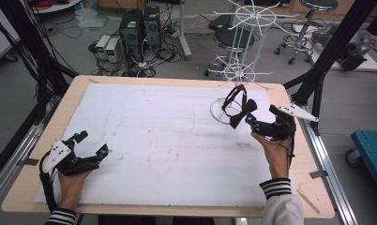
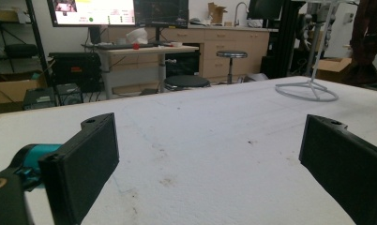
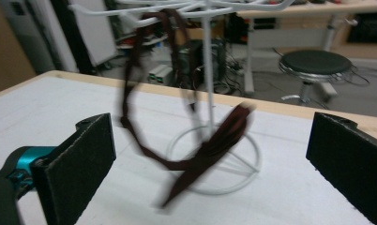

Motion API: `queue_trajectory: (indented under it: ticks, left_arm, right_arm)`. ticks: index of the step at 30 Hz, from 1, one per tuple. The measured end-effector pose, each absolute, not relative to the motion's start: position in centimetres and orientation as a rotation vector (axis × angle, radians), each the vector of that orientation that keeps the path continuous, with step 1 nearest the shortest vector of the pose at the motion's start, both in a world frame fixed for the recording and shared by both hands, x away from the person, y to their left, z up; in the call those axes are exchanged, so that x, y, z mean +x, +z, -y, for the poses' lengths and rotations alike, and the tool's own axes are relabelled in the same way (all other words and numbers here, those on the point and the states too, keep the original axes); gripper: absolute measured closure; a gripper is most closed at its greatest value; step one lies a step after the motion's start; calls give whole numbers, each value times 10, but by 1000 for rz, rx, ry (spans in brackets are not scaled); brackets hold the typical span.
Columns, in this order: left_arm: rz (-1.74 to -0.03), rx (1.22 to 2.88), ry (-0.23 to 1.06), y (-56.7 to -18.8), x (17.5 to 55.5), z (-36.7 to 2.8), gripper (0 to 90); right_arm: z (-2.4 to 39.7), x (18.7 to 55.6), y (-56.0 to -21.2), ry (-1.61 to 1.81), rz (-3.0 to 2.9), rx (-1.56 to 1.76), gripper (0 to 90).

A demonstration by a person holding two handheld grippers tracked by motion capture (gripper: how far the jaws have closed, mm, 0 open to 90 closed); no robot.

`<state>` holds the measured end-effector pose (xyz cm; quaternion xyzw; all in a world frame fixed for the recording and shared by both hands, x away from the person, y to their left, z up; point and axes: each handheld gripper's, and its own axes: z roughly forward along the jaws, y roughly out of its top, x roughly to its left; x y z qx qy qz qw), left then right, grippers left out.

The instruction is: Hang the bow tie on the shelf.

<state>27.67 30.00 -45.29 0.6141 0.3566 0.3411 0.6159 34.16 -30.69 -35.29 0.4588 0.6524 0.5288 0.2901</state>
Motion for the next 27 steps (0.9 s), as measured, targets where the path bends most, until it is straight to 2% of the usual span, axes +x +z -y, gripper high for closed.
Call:
queue_trajectory:
  ticks: [3, 7, 15, 27]
  left_arm:
    - [-820, 1416, 786, -453, 277, -300, 55]
    - [-819, 1415, 790, -453, 276, -300, 55]
    - [-820, 1416, 787, -453, 277, -300, 55]
    - [-821, 1415, 790, -453, 276, -300, 55]
  right_arm:
    - [303, 336, -353, 1407, -1772, 1218, 8]
    - [296, 318, -360, 1479, -1755, 1049, 8]
    - [292, 287, -400, 1579, -1713, 918, 8]
    - [279, 277, -438, 1598, -1752, 899, 7]
